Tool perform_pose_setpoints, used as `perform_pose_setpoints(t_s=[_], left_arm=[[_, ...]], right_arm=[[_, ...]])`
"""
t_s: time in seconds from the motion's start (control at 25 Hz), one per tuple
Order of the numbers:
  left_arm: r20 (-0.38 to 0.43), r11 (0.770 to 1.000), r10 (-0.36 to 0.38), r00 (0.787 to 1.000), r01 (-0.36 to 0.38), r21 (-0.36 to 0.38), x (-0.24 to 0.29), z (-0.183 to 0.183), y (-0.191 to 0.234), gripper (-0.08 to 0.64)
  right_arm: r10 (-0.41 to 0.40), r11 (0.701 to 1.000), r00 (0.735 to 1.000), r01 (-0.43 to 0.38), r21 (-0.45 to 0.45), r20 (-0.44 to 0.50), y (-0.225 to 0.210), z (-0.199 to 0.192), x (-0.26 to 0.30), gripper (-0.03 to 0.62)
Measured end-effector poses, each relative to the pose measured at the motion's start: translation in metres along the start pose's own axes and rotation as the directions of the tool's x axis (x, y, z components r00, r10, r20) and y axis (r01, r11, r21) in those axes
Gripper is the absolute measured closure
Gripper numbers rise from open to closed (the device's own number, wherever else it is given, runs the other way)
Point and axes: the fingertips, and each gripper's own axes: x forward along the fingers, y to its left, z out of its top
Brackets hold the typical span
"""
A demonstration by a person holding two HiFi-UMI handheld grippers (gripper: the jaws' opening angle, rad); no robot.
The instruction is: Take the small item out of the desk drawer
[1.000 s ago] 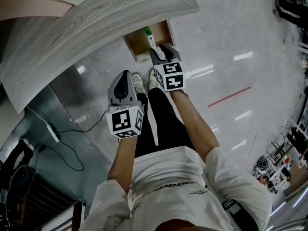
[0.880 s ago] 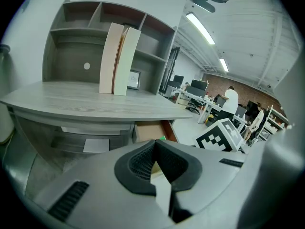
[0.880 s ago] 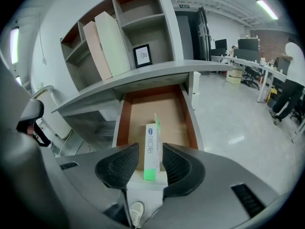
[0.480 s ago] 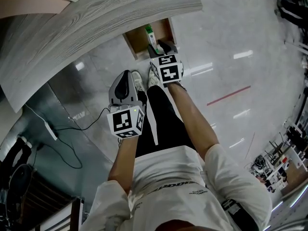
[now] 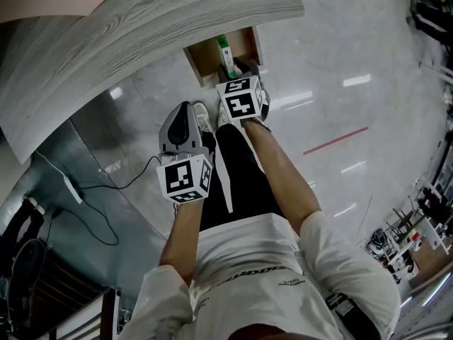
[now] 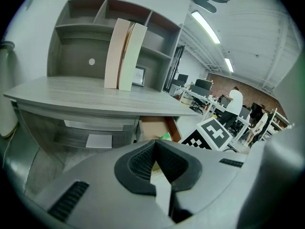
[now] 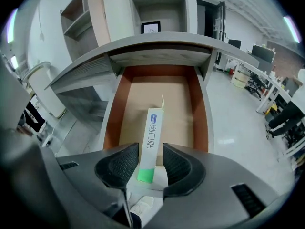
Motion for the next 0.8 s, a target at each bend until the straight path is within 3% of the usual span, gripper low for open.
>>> perform_pose_setpoints(t_s=[0.36, 0.8], left_arm=[[-0.008, 1.0, 0.011, 1.0, -0.011, 0.004, 0.005, -0.004, 0.008, 0.545], [-0.005, 1.0, 0.007, 1.0, -0.007, 0.012, 0.0, 0.0, 0.009, 0.545]], right_arm=[[-0.056, 0.998, 0.998, 0.056, -0.017, -0.035, -0.004, -0.002, 0.011, 0.479], [-0.024, 0.999, 1.0, 0.024, 0.028, -0.014, -0.01, 0.002, 0.003, 0.477]])
